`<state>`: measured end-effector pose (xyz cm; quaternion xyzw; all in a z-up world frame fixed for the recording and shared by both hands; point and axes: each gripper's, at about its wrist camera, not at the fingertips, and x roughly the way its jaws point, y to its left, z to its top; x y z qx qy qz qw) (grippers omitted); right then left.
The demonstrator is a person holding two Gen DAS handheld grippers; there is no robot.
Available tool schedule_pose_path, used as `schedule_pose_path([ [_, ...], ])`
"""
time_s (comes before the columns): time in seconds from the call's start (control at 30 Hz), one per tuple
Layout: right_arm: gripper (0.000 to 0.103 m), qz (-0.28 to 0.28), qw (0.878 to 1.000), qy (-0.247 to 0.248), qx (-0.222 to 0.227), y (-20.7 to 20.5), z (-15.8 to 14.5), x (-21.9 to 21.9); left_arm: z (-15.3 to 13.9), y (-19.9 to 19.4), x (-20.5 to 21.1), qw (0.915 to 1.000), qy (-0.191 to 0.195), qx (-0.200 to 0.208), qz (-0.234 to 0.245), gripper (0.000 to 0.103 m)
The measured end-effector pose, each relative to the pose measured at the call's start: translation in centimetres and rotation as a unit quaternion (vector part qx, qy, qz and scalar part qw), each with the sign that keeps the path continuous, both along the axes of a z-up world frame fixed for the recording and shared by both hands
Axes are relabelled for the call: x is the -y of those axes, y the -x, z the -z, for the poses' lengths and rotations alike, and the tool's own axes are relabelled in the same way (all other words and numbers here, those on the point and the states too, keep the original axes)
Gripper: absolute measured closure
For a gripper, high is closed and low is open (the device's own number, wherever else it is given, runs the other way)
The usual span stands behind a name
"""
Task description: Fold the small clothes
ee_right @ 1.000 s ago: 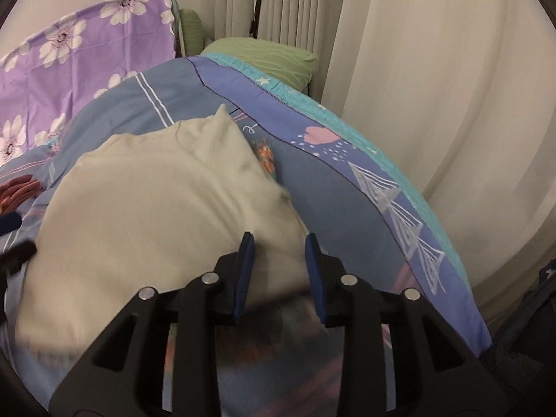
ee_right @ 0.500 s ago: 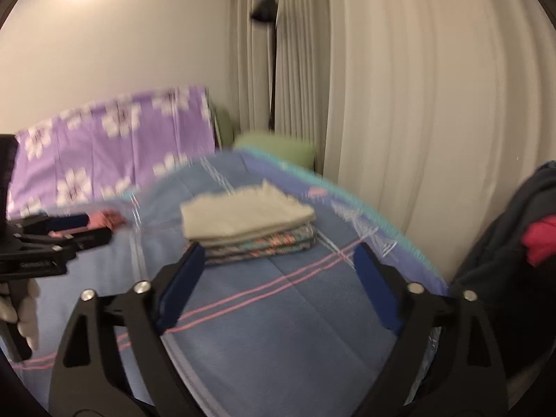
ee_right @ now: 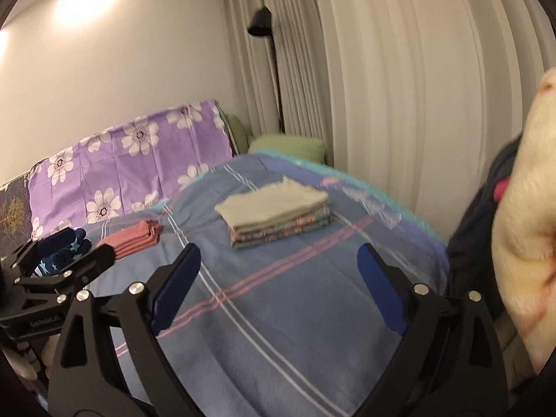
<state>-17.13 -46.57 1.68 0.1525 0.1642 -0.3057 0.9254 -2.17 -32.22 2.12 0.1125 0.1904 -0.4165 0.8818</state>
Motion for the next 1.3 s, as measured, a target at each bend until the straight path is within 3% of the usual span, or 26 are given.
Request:
schedule_pose_path([
  [0.1,0.008,0.001,1.0,0.002,-0.01,0.4,0.5,-0.3,0.4,0.0,-0.4,0.9997,-0.008,-0.024,-0.006,0.001],
  [0.4,0.007,-0.011,1.0,0.001,-0.018,0.5,0.9,-0.9,0.8,1.9,-0.6,0.9998,-0.01,-0.013,0.008,0.001],
  [1.3,0.007,-0.014,0.999,-0.011,-0.052,-2.1,1.8,-0.1,2.3,1.7,0.1,0.9993,-0.035,-0.013,0.002,0.001],
])
